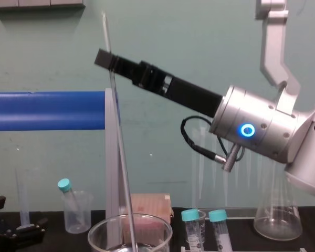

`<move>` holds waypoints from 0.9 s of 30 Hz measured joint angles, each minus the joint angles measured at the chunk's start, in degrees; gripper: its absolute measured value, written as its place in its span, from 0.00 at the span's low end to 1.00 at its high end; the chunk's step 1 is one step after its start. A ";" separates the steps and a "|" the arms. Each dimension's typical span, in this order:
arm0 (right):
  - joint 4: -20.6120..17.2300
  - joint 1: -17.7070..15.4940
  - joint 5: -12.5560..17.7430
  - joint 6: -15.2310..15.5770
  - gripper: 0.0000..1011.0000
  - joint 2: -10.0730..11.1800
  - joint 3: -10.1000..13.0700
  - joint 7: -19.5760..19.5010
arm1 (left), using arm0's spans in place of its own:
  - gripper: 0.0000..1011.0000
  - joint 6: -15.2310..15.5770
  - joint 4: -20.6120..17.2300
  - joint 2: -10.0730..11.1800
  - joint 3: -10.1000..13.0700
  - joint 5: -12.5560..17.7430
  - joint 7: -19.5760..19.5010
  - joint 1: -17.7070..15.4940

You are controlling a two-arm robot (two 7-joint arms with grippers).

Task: Hold the thermometer with one hand and immerse one end into the beaker, then reinsert it into the test tube rack.

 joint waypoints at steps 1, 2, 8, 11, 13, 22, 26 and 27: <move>0.17 -0.06 -0.08 0.07 0.06 -0.04 -0.01 0.00 | 1.00 0.00 0.00 0.00 0.00 0.00 0.00 0.00; 0.32 -0.12 -0.16 0.14 0.06 -0.07 -0.02 0.00 | 1.00 0.00 0.00 0.00 0.00 0.00 0.00 0.00; 1.17 -0.61 -1.19 0.37 0.06 -0.23 -0.47 0.26 | 1.00 0.00 0.00 0.00 0.00 0.00 0.00 0.00; 1.62 -0.78 -1.71 0.38 0.06 -0.35 -0.72 0.61 | 1.00 0.00 0.00 0.00 0.00 0.00 0.00 0.00; 1.87 -0.85 -1.95 0.38 0.06 -0.46 -0.84 0.71 | 1.00 0.00 0.00 0.00 0.00 0.00 0.00 0.00; 3.57 -0.99 -3.31 0.09 0.06 -1.05 -1.05 0.79 | 1.00 0.00 0.00 0.00 0.00 0.00 0.00 0.00; 3.81 -0.99 -3.90 0.02 0.06 -1.11 -0.93 0.59 | 1.00 0.00 0.00 0.00 0.00 0.00 0.00 0.00; 3.81 -0.99 -3.90 0.01 0.06 -1.11 -0.93 0.58 | 1.00 0.00 0.00 0.00 0.00 0.00 0.00 0.00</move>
